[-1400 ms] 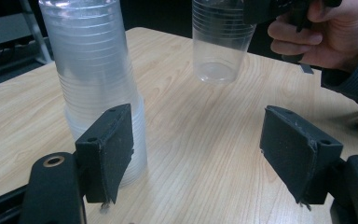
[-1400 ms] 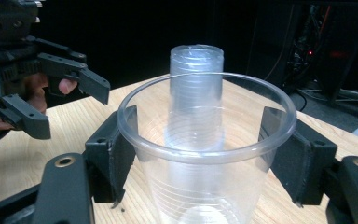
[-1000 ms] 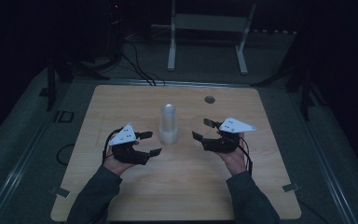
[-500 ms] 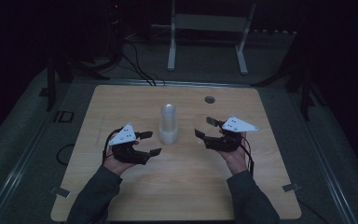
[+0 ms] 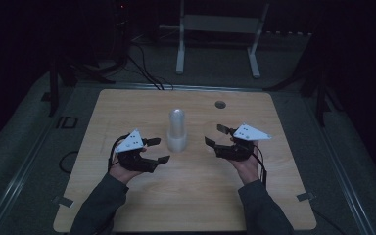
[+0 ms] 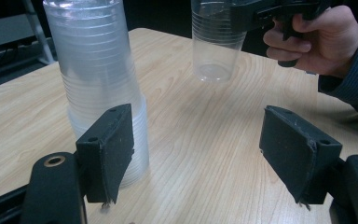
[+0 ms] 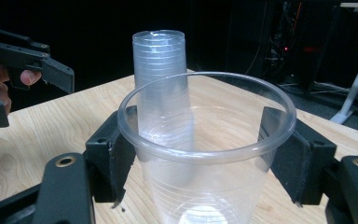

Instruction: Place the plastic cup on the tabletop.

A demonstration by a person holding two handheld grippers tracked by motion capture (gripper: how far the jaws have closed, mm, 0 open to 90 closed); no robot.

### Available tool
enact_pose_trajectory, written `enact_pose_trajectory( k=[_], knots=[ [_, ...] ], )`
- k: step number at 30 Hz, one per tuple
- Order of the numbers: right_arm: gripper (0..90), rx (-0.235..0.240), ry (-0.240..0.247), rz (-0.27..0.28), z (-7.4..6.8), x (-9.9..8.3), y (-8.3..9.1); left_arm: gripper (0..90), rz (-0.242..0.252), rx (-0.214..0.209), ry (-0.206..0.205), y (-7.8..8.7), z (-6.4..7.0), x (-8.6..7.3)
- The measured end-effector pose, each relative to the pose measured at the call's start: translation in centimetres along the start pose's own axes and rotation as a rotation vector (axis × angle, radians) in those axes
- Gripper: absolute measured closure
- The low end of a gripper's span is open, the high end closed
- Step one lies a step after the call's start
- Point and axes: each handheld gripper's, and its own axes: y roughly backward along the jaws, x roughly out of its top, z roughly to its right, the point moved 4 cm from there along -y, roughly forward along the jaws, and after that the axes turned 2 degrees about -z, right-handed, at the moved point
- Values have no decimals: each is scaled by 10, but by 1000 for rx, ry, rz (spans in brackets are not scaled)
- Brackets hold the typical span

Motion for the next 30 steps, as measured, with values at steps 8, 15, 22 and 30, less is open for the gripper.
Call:
enact_pose_trajectory(
  k=[8, 15, 22, 30],
  knots=[
    [290, 6, -5, 2, -1, -2, -4, 261, 0, -1, 0, 0, 0, 0],
    [290, 4, -15, 3, 0, -5, -7, 262, 2, -4, 2, -1, 0, 0],
    [290, 7, -22, 4, 1, -9, -9, 262, 1, -3, 0, -1, 0, 0],
    [290, 13, -27, -9, 0, -15, -13, 262, 1, 1, -2, 0, 0, 1]
  ],
)
